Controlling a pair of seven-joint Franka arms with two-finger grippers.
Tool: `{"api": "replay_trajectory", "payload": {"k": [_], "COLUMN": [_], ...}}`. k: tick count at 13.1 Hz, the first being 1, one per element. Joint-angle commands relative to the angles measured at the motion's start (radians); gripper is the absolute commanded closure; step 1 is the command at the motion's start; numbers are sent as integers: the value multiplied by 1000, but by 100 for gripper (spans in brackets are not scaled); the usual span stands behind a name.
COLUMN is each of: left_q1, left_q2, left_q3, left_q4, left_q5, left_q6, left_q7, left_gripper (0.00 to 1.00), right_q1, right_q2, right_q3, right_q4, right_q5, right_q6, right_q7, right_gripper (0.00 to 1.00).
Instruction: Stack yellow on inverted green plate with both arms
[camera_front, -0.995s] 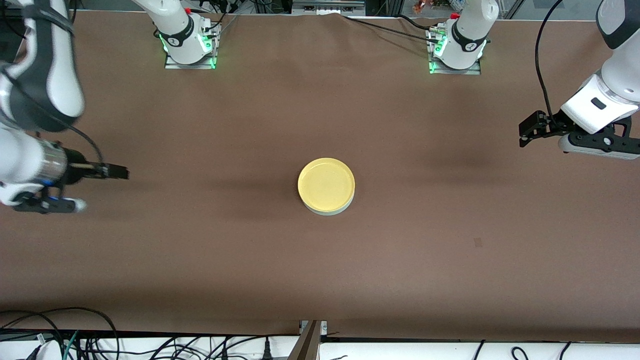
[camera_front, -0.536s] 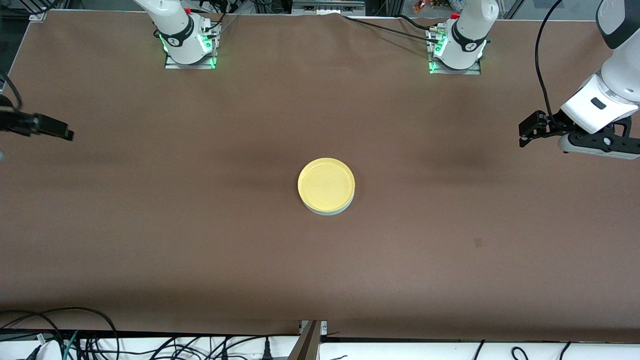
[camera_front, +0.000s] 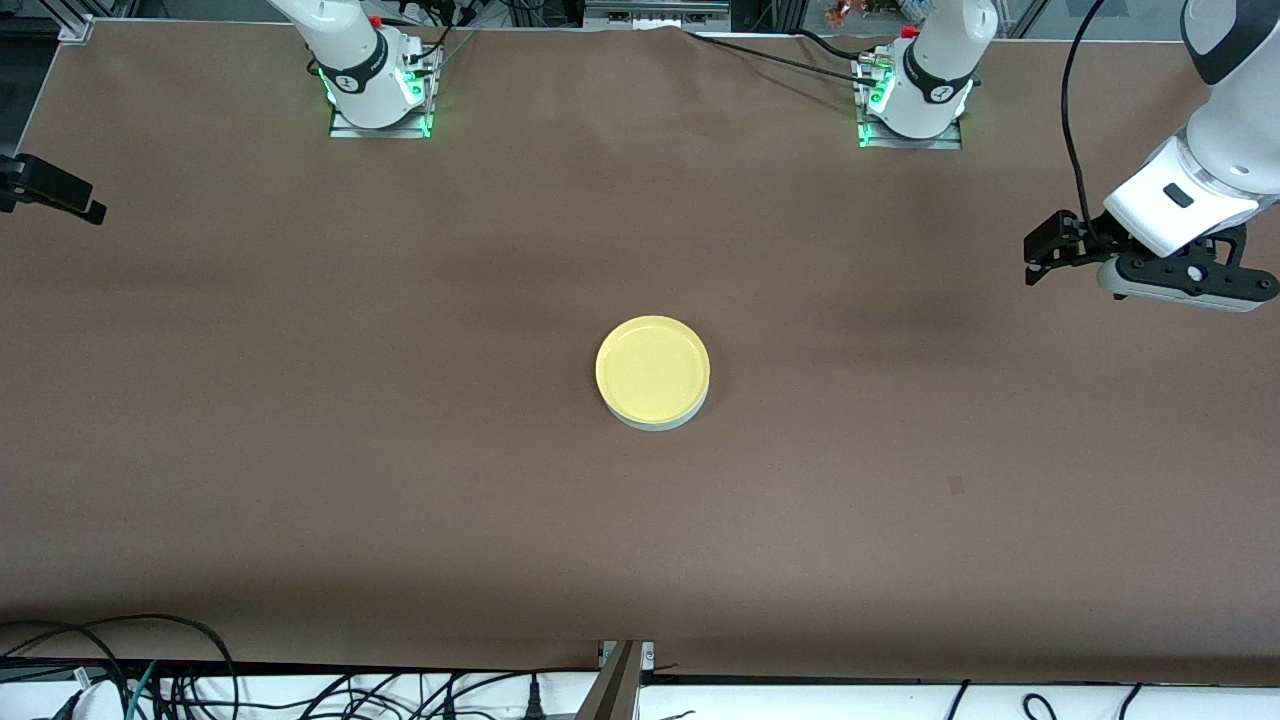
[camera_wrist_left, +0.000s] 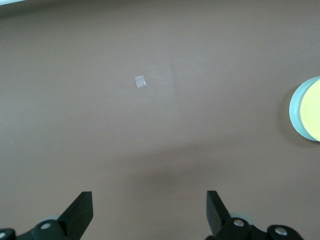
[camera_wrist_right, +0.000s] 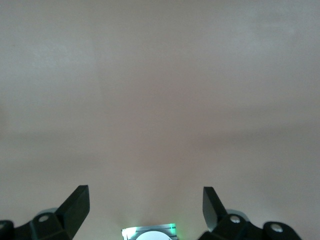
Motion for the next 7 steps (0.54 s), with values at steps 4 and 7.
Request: {"api": "replay_trajectory", "payload": {"k": [4, 7], "left_q1": [-1, 0], "left_q2": [10, 10], "left_q3": [-3, -2], "left_q4": [30, 30], "left_q5": [13, 13], "left_q6": [-25, -27], "left_q7": [11, 11], "left_gripper": [0, 0], "right_q1": [-4, -2], "right_q2": [-9, 28], "right_q3": [31, 29], "right_q4": [-4, 44], "right_q5": [-15, -18], "right_q6": [-33, -59], "right_q7": [-22, -22], "right_gripper": [0, 0]}}
